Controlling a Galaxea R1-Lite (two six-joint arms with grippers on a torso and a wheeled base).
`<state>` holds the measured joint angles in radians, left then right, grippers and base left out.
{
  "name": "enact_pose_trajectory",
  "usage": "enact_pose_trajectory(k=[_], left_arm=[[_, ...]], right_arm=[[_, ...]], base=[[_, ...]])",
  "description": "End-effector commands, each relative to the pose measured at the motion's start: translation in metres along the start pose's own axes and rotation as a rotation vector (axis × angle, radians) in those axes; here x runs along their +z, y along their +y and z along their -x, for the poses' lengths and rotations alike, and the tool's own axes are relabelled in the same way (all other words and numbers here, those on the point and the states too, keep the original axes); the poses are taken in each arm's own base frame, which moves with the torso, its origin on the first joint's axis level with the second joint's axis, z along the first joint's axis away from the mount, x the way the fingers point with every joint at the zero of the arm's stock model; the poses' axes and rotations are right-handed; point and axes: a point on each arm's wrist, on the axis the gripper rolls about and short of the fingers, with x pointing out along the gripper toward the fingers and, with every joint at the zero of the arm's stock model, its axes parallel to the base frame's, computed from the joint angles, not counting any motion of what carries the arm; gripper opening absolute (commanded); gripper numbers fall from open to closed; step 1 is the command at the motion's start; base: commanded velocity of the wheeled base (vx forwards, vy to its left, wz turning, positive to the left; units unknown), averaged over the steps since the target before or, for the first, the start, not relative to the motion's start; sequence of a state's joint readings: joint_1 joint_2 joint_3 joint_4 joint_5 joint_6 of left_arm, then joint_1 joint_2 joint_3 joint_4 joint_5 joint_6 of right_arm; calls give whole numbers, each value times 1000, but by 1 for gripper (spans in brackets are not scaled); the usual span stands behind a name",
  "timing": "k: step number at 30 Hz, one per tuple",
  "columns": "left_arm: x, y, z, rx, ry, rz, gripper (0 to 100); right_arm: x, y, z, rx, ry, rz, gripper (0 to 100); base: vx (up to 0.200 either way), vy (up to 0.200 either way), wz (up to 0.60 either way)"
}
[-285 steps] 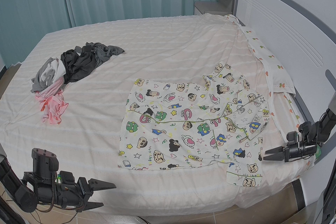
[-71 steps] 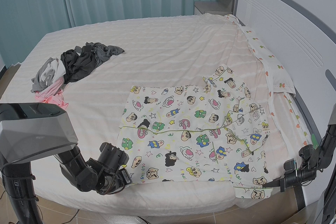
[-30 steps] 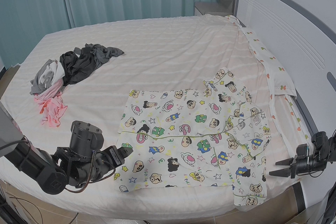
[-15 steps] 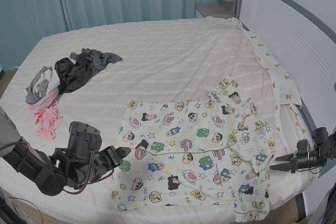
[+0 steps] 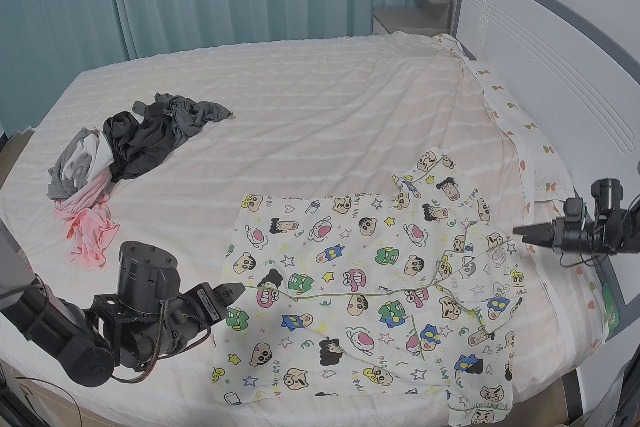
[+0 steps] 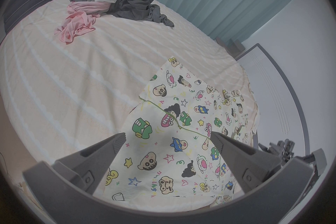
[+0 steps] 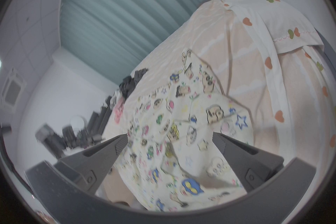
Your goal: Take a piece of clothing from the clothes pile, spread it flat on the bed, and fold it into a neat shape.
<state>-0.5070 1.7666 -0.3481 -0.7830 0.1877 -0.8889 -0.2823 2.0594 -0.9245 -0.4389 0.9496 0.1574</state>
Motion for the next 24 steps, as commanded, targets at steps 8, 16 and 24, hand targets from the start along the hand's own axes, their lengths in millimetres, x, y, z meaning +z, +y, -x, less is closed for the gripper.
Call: enact_pose_trajectory(k=[8,16,24], left_arm=[[-13,39,11,-19,-18,44,100],[-20,48,15,-61,-58,51,100],[-22,49,10,-52,-46,50,100]], right_arm=[[55,18,-163,-223,-172,198,100],[75,-13,-167,-426,-113,366,100],[70,-13,-169,-418,-94,356,100]], base=[[0,0,0],[0,0,0],[0,0,0]])
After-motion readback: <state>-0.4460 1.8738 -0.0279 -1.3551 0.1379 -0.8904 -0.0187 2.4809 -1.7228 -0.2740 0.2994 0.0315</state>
